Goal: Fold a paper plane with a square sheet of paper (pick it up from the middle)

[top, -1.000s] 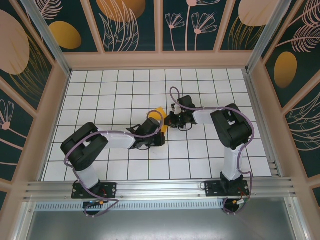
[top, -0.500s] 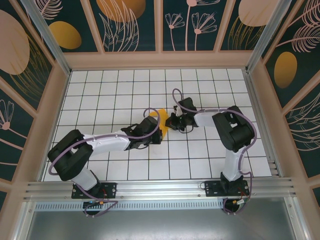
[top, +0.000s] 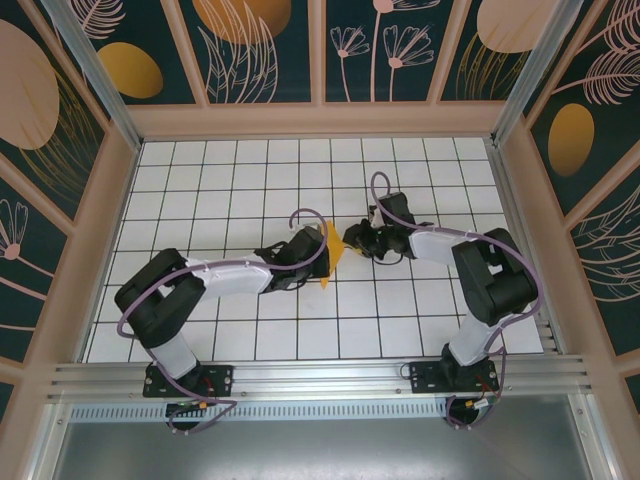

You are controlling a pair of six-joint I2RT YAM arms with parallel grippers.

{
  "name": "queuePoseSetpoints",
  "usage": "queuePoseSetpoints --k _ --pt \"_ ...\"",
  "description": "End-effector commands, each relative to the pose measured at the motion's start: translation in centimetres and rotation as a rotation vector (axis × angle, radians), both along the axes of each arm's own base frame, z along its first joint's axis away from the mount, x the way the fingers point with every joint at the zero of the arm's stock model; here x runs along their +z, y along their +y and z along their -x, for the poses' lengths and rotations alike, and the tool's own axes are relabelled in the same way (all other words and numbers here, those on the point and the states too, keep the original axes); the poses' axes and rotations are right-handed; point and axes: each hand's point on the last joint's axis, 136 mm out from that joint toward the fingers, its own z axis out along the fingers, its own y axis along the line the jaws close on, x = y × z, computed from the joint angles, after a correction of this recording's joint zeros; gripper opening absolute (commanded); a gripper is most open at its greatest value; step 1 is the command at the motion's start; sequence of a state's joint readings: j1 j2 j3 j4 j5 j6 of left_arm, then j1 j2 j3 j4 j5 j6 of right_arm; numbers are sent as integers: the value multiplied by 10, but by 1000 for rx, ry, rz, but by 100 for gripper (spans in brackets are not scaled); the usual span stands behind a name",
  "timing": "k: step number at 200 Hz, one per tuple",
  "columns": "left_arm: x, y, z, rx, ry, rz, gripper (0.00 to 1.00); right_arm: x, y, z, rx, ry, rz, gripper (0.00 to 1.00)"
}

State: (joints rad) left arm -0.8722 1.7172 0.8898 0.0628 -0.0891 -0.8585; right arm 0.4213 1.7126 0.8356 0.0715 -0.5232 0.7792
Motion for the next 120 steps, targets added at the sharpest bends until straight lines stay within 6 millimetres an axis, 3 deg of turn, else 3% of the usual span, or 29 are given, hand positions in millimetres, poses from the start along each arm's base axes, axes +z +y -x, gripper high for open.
queuePoseSetpoints --k 1,50,120 --pt "-8 6 -13 69 1 -24 0 -2 -8 2 10 -20 22 34" --pt "-31 29 -13 148 51 -104 0 -4 4 5 109 -22 14 36" --pt "-43 37 -10 165 84 -133 0 -11 23 7 190 0 17 36"
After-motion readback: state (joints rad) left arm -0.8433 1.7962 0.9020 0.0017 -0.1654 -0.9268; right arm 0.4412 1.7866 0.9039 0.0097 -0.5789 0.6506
